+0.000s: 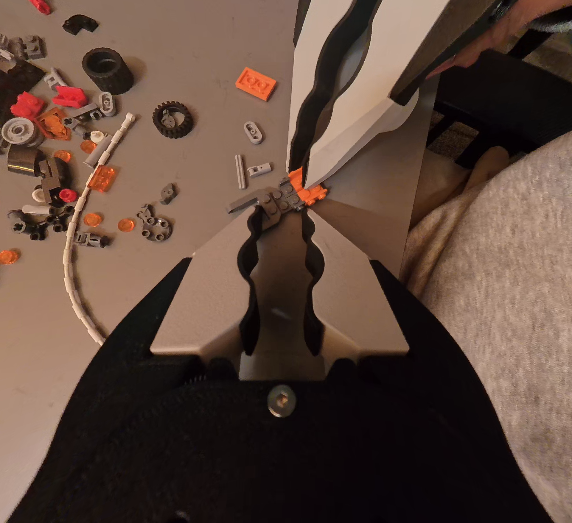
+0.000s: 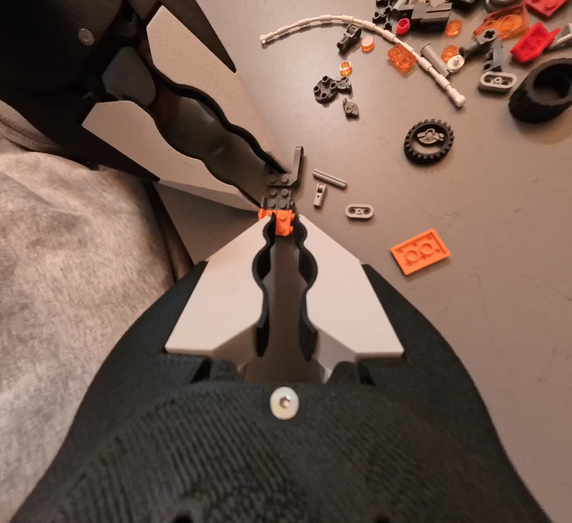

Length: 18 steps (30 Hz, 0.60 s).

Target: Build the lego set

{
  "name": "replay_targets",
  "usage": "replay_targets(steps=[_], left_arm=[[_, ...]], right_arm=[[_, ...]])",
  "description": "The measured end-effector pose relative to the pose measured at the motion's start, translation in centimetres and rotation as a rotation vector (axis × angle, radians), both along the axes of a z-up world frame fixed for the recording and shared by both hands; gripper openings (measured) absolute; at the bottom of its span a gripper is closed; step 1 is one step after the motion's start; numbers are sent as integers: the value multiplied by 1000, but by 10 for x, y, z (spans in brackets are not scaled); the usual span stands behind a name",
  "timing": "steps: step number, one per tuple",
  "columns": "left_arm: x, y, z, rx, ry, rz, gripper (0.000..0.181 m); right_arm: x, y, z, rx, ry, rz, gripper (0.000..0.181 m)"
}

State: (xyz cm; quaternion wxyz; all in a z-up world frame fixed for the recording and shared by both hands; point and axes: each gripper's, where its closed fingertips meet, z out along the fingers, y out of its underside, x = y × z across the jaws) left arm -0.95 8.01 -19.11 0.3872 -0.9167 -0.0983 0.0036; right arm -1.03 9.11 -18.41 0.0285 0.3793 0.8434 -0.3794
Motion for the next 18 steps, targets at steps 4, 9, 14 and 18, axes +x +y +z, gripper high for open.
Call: replay_targets(steps=[4, 9, 14, 18], left_arm=[[0, 0, 0, 1, -4, 0, 25], [0, 0, 0, 3, -8, 0, 25], [0, 0, 0, 3, -9, 1, 25], [-1, 0, 0, 3, -10, 5, 24]], right_arm=[[0, 0, 0, -35, -40, -2, 10], [0, -1, 0, -82, -93, 9, 10], [-1, -1, 1, -112, -117, 22, 10], [-2, -1, 6, -139, -117, 20, 12]])
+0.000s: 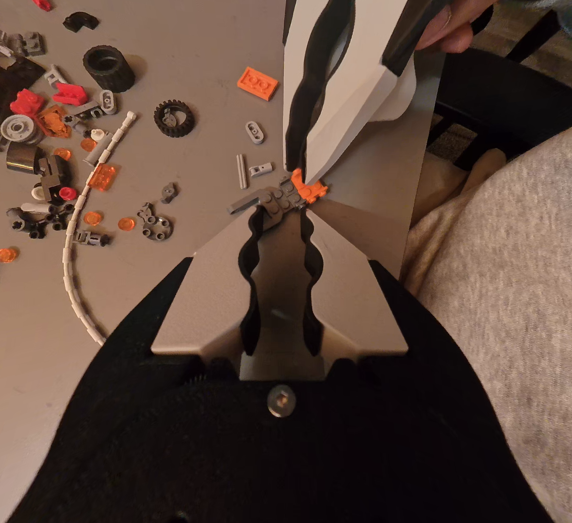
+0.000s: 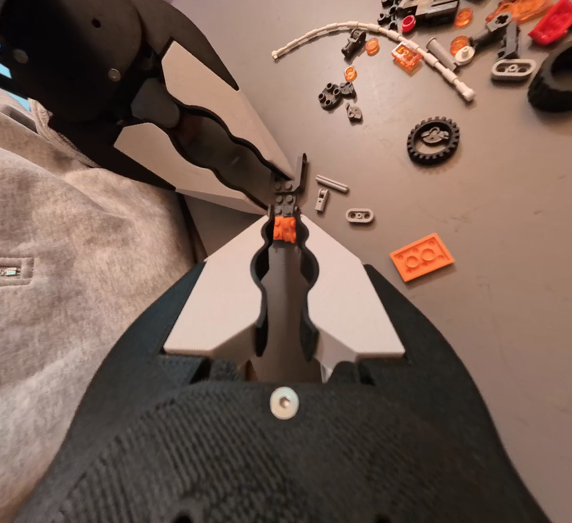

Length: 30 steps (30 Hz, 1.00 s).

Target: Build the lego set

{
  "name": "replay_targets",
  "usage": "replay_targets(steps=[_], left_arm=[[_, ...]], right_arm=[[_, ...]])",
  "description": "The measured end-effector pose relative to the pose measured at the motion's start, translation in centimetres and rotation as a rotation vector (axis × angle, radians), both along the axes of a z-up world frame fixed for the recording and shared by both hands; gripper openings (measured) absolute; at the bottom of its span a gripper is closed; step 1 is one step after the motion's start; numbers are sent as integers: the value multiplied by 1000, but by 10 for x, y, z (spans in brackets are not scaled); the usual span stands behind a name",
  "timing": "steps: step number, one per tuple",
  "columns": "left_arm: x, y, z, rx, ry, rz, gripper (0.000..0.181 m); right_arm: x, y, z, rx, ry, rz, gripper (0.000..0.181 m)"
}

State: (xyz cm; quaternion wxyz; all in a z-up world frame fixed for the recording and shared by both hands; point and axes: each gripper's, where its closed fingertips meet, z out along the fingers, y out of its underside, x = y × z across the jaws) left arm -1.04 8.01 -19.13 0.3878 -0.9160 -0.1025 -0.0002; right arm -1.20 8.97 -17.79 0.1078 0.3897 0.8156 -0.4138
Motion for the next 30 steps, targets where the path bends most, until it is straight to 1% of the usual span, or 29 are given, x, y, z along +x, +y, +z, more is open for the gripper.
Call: replay_targets(steps=[8, 11, 18, 22, 26, 30], left_arm=[[0, 0, 0, 0, 0, 1, 23], [0, 0, 0, 0, 0, 1, 23], [0, 0, 0, -1, 3, 1, 24], [0, 0, 0, -2, 5, 2, 23], [-1, 0, 0, -3, 8, 2, 23], [-1, 0, 0, -2, 7, 2, 23]], right_arm=[[-1, 11, -3, 53, 25, -14, 13], [-1, 13, -1, 63, 63, -8, 12], [1, 9, -5, 79, 104, 43, 8], [2, 6, -6, 66, 99, 62, 4], [1, 7, -6, 84, 108, 54, 2], [1, 8, -7, 111, 76, 16, 2]])
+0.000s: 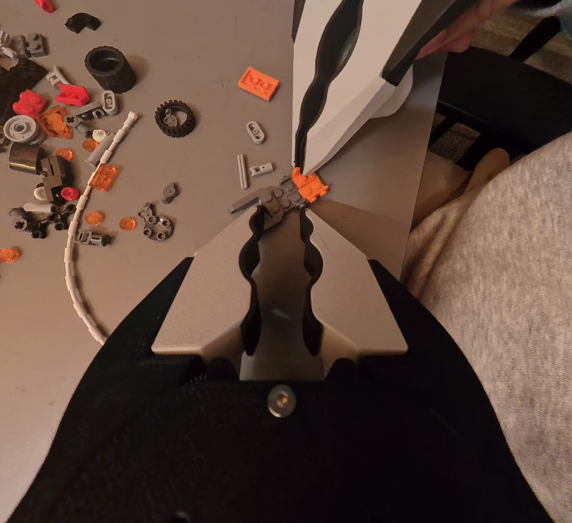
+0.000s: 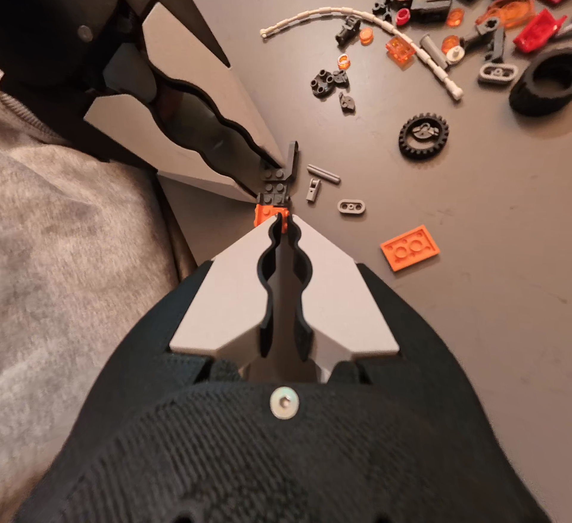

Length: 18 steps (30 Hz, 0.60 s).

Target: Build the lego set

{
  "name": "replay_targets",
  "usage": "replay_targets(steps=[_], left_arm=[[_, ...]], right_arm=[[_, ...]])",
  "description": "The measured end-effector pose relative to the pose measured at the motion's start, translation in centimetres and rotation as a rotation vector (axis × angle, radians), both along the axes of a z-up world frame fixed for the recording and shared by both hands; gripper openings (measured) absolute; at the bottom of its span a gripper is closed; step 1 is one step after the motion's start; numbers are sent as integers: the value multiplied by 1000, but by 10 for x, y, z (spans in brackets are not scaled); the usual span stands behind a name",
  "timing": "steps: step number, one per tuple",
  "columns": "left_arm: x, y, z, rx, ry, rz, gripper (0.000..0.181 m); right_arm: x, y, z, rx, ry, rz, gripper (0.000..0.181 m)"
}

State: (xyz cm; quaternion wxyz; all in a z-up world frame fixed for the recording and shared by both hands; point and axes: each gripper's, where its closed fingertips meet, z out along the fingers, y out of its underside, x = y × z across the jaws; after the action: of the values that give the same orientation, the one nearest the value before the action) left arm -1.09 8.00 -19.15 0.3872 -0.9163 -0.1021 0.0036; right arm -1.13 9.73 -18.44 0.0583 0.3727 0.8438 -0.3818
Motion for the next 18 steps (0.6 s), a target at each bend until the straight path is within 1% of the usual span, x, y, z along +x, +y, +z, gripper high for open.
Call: replay_targets(steps=[8, 14, 18], left_arm=[[0, 0, 0, 0, 1, 0, 23], [0, 0, 0, 7, -25, 12, 23], [0, 0, 1, 13, -46, 18, 22]], right_arm=[[-1, 0, 0, 91, -38, -73, 2], [-2, -1, 1, 214, 6, -90, 1], [-1, -1, 1, 256, 22, -98, 2]])
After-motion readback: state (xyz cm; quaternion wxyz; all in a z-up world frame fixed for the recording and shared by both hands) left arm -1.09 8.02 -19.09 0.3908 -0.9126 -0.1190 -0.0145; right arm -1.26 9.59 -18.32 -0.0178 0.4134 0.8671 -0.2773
